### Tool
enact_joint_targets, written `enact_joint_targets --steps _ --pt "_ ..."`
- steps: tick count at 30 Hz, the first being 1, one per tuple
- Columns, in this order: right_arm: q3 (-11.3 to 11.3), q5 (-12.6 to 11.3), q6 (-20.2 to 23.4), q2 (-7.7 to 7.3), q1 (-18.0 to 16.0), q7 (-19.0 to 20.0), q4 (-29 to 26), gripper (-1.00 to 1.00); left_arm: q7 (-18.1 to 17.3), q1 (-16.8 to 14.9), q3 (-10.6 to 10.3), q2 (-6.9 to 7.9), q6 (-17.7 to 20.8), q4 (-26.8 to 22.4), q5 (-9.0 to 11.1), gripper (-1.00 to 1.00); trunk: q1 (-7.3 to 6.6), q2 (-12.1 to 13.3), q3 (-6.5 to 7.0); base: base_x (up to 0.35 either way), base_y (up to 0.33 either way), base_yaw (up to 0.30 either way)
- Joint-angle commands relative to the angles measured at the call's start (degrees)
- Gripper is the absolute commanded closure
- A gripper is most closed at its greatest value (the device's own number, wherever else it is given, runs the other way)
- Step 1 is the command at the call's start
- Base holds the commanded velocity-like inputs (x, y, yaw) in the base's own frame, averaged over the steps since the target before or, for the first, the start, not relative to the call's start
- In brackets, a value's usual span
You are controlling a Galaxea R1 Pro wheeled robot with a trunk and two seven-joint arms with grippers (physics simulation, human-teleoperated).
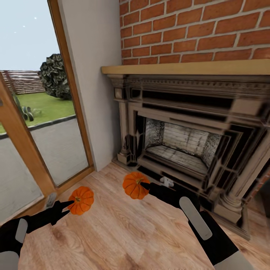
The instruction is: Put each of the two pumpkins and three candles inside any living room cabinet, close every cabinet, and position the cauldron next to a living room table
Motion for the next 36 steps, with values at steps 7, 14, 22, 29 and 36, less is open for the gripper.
enact_joint_targets --steps 7,14,22,29,36 --pt "0.0 -0.4 -0.1 0.01 0.0 0.1 0.0 1.0 0.1 0.0 0.0 0.0 0.2 0.0 0.6 1.0 0.0 0.0 0.43 -0.11 0.0 -0.243" --pt "0.0 -0.4 -0.1 0.01 0.0 0.1 0.0 1.0 0.1 0.0 0.0 0.0 0.2 -0.1 0.6 1.0 0.0 0.0 0.86 -0.146 0.0 -0.243" --pt "0.0 -0.4 -0.1 0.01 0.0 0.1 0.0 1.0 0.1 0.0 0.0 0.03 0.2 0.0 0.6 1.0 0.0 0.0 1.35 -0.227 -0.058 -0.243" --pt "0.0 -0.4 -0.1 0.01 0.0 0.1 0.1 1.0 0.1 0.0 0.0 0.02 0.2 -0.1 0.6 1.0 0.0 0.0 1.77 -0.084 -0.062 -0.243" --pt "0.0 -0.4 -0.1 0.01 0.0 0.1 0.1 1.0 0.1 0.0 0.0 0.06 0.2 0.0 0.6 1.0 0.0 0.0 2.2 -0.004 -0.003 -0.243"
